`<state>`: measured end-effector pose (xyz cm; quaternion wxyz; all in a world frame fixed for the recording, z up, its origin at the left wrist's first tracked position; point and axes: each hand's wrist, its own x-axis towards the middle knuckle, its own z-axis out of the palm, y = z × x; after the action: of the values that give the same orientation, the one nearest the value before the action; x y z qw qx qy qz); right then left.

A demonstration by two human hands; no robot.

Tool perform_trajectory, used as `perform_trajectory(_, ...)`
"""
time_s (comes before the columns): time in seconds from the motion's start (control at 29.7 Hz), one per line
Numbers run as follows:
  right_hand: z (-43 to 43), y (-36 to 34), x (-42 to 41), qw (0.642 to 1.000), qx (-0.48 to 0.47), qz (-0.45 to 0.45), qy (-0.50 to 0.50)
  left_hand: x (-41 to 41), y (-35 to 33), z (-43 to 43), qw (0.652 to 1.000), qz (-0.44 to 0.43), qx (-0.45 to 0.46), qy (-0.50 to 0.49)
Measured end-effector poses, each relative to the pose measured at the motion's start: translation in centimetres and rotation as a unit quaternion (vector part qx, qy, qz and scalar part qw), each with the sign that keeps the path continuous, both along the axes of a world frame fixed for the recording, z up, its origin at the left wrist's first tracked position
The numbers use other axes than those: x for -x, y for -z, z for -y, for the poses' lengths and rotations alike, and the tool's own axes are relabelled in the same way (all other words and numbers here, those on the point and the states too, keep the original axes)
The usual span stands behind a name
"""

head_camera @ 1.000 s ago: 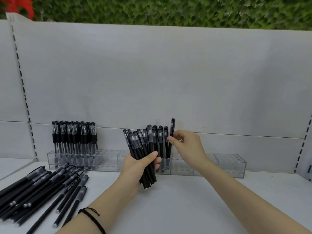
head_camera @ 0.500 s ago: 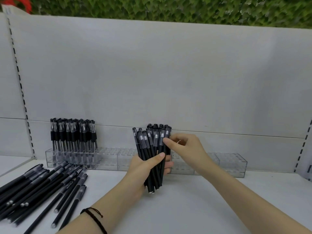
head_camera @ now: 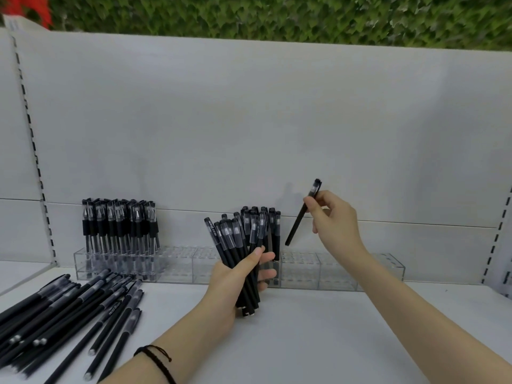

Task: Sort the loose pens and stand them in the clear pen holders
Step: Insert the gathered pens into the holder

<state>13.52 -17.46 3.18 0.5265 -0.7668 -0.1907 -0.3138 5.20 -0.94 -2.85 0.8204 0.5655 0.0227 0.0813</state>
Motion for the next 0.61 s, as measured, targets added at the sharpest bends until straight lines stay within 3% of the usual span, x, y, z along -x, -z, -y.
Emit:
perform_trajectory(0.24, -0.2, 1.6, -1.1, 0.994, 0.106, -0.006, -0.001, 0.0, -0.1, 0.2, 1.000, -0.003, -0.006, 0.006)
perform_trajectory(0.4, -1.4, 2.1, -1.7, 0.963, 0.261, -0.063, 0.039, -0.1, 0.1, 0.3, 0.999, -0.008, -0.042, 0.008)
perform_trajectory(0.61, -1.4, 1.8, -1.5, 0.951, 0.292, -0.085, 0.064, -0.2, -0.1, 0.1, 1.000, 0.001, -0.007, 0.017)
